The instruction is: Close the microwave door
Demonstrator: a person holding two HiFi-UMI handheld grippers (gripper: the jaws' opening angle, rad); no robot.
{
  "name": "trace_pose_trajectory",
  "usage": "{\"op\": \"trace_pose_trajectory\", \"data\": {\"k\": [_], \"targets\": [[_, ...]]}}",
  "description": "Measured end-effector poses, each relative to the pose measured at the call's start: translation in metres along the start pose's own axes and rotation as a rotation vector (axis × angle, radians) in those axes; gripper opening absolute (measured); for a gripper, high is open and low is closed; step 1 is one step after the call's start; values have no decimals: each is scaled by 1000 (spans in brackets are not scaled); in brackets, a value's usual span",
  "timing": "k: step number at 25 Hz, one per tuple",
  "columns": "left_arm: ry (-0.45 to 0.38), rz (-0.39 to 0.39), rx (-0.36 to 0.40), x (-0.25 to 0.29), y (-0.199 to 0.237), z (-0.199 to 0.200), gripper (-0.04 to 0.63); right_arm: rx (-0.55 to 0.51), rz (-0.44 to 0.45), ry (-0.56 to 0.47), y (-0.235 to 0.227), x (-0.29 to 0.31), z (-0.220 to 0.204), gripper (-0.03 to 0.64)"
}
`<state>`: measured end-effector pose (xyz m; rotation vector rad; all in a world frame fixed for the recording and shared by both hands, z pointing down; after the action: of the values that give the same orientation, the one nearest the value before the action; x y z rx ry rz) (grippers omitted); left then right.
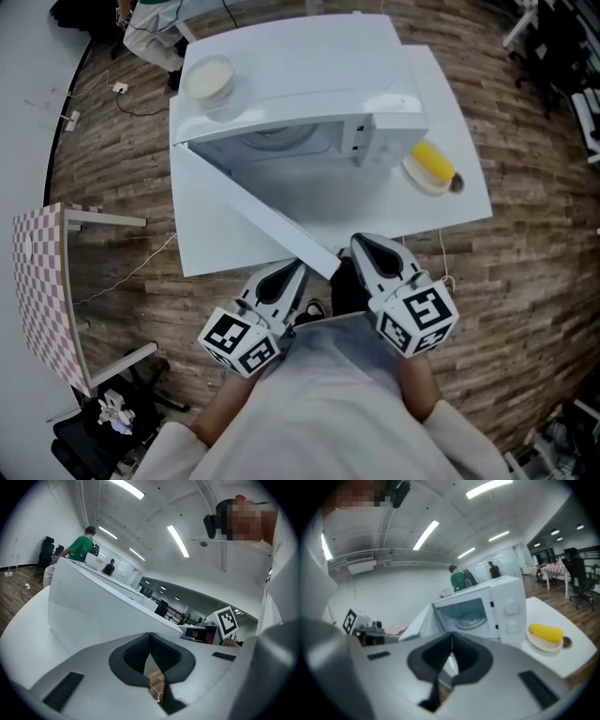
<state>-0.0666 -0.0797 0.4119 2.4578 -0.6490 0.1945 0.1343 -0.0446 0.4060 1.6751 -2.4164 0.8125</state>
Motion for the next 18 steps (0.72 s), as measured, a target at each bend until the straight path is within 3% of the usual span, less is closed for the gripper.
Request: {"op": "trace_pose_trajectory", "data": {"k": [18], "targets": [[8,-26,7,42,0,16,18,3,47,-5,-37,12,19,23]]}}
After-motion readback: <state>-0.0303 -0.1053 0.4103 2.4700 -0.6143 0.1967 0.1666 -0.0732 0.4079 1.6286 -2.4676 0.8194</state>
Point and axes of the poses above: the fingertips, and each gripper's own axes: x forward along the fingers, y to its left, z out of its top, the point moved 9 cm from there along -x, backward along the fingers
